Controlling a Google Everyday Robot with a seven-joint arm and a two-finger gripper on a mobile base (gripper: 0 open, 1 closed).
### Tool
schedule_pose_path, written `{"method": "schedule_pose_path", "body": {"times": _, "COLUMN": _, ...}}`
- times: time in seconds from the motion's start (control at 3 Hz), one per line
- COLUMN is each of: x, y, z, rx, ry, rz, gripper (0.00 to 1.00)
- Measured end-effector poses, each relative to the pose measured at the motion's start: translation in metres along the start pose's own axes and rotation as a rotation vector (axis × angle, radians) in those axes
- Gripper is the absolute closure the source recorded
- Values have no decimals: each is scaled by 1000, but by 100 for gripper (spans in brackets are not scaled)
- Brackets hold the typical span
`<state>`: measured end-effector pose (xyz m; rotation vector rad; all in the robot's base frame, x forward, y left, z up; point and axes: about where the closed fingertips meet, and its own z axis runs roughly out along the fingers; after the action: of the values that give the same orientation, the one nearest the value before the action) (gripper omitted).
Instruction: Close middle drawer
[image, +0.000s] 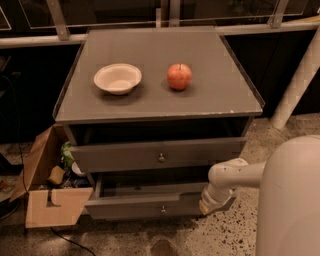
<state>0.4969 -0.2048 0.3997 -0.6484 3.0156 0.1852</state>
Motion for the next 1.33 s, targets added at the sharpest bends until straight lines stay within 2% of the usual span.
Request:
{"method": "schedule_pose_path", "body": {"times": 0.33, "x": 0, "y": 0, "z": 0, "rx": 0, "ry": 0, "rz": 0, "gripper": 100}}
{"method": "schedule_pose_path", "body": {"times": 0.67, "x": -29, "y": -20, "z": -5, "rx": 18, "ry": -48, "rz": 57, "gripper": 100}}
{"method": "schedule_pose_path", "body": {"times": 1.0, "x": -28, "y": -19, "z": -6, "rx": 19, "ry": -49, "rz": 58, "gripper": 100}}
{"method": "schedule_pose_path", "body": {"times": 1.33, "x": -72, "y": -42, "z": -14, "rx": 54, "ry": -115, "rz": 119, "gripper": 100}}
